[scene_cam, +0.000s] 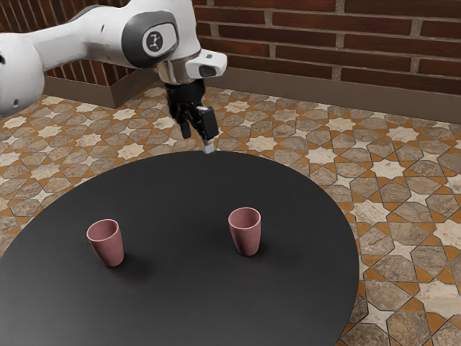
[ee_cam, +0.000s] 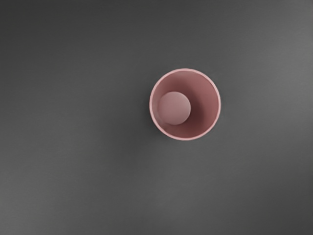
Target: Place the right cup onto the left cup
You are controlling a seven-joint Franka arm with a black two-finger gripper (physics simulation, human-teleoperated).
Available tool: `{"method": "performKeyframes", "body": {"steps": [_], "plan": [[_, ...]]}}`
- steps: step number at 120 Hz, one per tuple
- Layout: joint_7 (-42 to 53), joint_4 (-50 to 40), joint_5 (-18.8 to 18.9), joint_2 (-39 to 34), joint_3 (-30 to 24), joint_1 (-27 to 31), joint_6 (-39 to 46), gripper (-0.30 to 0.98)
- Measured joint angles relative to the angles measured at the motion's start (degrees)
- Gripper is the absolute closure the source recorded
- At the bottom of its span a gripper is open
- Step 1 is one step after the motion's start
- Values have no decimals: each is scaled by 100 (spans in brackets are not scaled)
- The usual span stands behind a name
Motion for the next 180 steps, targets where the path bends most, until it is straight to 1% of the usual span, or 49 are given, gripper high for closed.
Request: {"method": "performKeyframes", "body": {"steps": [8, 36, 63, 89, 124, 128, 132, 145, 154, 166, 180], "plan": [[-85, -79, -3, 106, -52, -23, 174, 0], [-444, -82, 25, 864, -80, -54, 620, 0], [-750, -350, 70, 1158, -80, -133, 1050, 0], [-957, -388, 164, 1578, -80, -176, 1567, 0], [-1140, -398, 252, 1972, -54, -181, 1910, 1], [-1156, -398, 261, 1996, -50, -181, 1932, 4], [-1171, -398, 268, 2009, -48, -181, 1950, 10], [-1215, -425, 324, 2016, -45, -181, 1994, 38], [-1240, -431, 404, 1998, -47, -181, 2010, 53], [-1269, -439, 486, 1997, -53, -218, 2019, 64], [-1299, -482, 522, 2003, -58, -256, 2022, 71]]}}
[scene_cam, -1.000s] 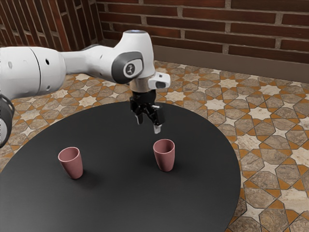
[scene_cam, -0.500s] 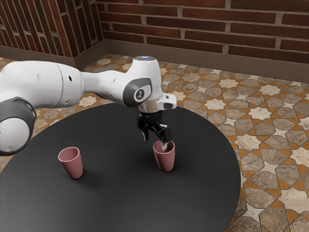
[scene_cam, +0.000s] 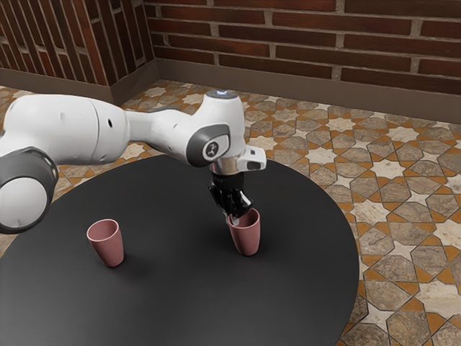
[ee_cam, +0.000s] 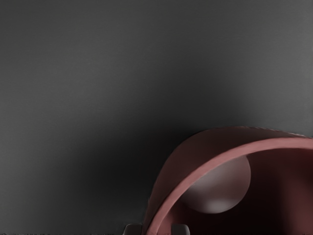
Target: Place the right cup onto the left cup
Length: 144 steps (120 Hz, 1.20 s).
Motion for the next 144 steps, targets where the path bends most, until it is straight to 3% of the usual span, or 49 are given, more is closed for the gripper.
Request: {"method": "performKeyframes", "body": {"steps": [42, 99, 144], "plan": [[-82, -59, 51, -204, -5, -57, -39, 78], [-93, -1821, -309, -2742, 55, 392, -285, 79], [71, -2396, -408, -3664, 1037, 468, -903, 79]]}}
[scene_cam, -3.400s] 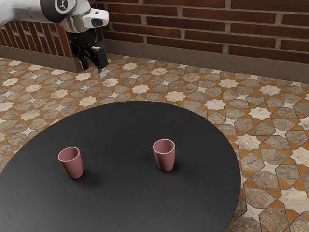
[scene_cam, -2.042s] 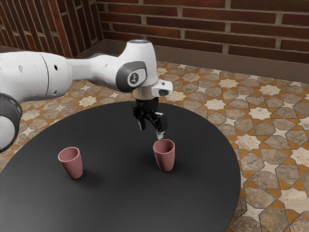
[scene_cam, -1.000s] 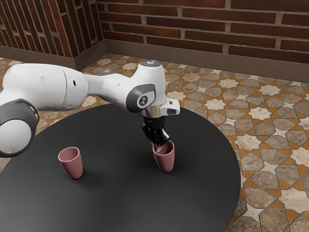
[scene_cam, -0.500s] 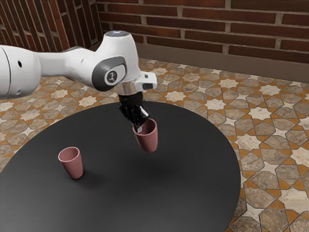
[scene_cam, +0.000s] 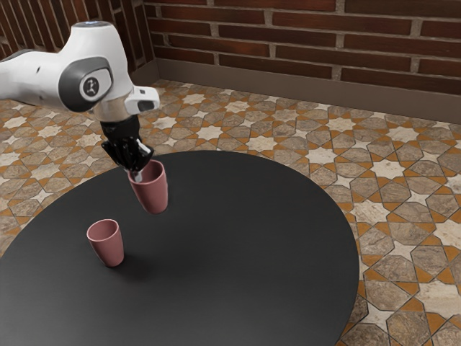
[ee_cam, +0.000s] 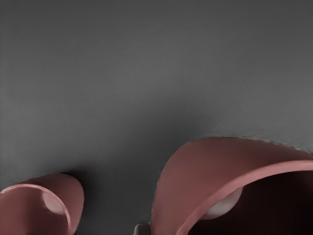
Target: Place the right cup onto the left cup
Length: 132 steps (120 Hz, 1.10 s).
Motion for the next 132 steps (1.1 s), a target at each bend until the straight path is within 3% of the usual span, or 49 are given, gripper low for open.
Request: {"method": "performKeyframes", "body": {"steps": [19, 67, 132], "plan": [[136, -85, -24, -48, 319, 135, -244, 79], [350, -836, 214, -474, 361, 757, 119, 79], [479, -1107, 336, -169, 535, 959, 612, 79]]}}
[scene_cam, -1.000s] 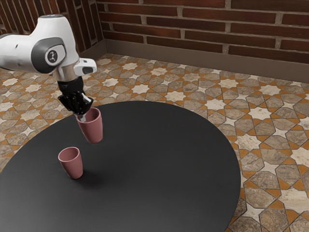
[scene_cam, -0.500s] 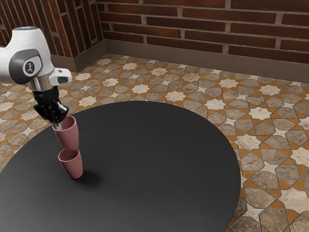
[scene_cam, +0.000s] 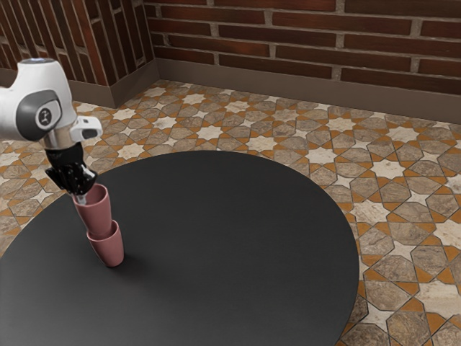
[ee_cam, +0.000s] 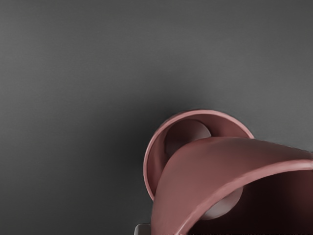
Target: Place the right cup onto the left cup
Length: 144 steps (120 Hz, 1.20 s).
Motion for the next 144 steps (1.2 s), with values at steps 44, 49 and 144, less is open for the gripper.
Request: {"method": "performKeyframes", "body": {"steps": [44, 49, 144], "plan": [[33, -224, 5, 166, 38, -15, 300, 79], [35, -237, 6, 188, 57, -8, 323, 79], [129, -218, -83, -303, 167, -12, 193, 3]]}}
